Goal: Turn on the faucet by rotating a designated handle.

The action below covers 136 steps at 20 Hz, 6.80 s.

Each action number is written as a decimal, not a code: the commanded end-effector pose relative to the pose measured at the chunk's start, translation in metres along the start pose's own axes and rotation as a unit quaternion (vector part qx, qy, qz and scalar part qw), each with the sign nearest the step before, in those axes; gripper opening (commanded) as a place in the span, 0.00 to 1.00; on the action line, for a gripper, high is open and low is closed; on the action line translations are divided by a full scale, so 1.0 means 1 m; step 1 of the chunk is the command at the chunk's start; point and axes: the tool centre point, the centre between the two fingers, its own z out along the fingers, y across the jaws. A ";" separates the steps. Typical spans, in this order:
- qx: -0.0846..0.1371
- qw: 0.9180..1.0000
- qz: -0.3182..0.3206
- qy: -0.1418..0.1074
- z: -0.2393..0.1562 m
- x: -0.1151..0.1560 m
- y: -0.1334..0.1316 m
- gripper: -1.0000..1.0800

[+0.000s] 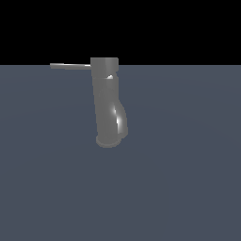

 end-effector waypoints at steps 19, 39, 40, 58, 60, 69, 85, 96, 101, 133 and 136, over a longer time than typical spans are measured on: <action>0.006 1.000 0.007 0.018 -0.012 0.009 -0.022 0.00; 0.021 0.984 0.176 0.000 0.020 0.085 -0.052 0.00; 0.021 0.982 0.187 -0.001 0.022 0.090 -0.054 0.00; 0.017 0.927 0.374 -0.019 0.085 0.167 -0.101 0.00; 0.015 0.919 0.394 -0.021 0.093 0.174 -0.107 0.00; 0.005 0.876 0.482 -0.024 0.135 0.205 -0.135 0.00; -0.014 0.796 0.605 -0.019 0.207 0.241 -0.179 0.00; -0.018 0.779 0.626 -0.016 0.222 0.246 -0.187 0.00; -0.018 0.779 0.626 -0.016 0.221 0.241 -0.185 0.00; -0.017 0.779 0.626 -0.015 0.217 0.155 -0.160 0.00; -0.017 0.779 0.626 -0.015 0.217 0.148 -0.150 0.00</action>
